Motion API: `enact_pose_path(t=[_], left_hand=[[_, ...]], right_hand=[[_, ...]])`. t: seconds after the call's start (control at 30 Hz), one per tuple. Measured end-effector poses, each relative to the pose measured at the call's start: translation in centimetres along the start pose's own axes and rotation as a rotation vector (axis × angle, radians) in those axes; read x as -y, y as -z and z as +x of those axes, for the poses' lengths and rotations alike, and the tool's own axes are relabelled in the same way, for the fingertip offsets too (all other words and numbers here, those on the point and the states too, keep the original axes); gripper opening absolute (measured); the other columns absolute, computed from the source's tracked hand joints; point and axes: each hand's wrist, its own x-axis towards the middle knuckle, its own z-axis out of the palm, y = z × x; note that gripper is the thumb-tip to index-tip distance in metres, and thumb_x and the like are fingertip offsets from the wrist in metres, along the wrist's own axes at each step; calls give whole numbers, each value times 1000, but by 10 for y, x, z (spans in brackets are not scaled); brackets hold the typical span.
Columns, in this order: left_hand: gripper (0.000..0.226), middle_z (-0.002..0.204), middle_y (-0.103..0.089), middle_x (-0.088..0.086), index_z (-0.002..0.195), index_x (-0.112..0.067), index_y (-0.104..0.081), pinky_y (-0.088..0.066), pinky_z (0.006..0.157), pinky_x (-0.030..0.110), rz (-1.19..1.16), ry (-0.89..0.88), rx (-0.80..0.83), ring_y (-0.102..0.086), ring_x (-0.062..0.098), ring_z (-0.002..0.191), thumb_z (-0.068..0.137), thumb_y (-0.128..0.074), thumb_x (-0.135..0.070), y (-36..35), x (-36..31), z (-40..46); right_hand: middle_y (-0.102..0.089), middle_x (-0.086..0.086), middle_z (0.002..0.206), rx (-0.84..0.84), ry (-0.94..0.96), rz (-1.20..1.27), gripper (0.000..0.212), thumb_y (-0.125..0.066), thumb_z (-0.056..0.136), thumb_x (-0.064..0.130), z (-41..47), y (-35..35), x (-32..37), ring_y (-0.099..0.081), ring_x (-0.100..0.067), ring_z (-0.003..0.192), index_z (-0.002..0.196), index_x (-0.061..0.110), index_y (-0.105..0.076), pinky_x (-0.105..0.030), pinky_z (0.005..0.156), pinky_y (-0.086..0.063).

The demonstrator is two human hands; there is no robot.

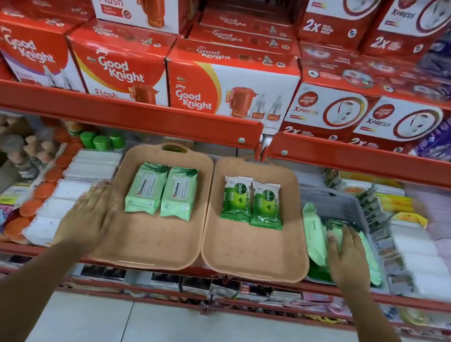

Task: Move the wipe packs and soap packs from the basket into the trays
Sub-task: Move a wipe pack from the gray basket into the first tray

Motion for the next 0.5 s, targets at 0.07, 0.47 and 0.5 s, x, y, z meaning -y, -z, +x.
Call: enact_pose_path(t=[0.07,0.47,0.5], left_hand=[[73,155,-15,14,147,-5,-12,-9,115,36,-2,12,-13,-12,20,142,90,-8,-51,1,-1,1],[70,153,-25,16,145,-5,-21,-14,113,38,59,31,-33,-21,26,141,90,-15,-47,-3,-13,3],[70,152,-25,16,145,-5,-21,-15,113,38,60,33,-34,-21,26,141,90,-15,-47,-3,-14,3]], right_hand=[[-42,-22,146,20,4,111,67,-33,96,51,-2,1,7,-39,-37,133,142,2,-38,-49,106,-34],[-44,-14,147,222,-212,357,63,-50,92,49,14,-4,11,-41,-35,133,145,18,-36,-43,107,-31],[-42,-12,149,228,-227,357,64,-51,91,50,16,-3,11,-39,-35,134,145,21,-35,-43,108,-30]])
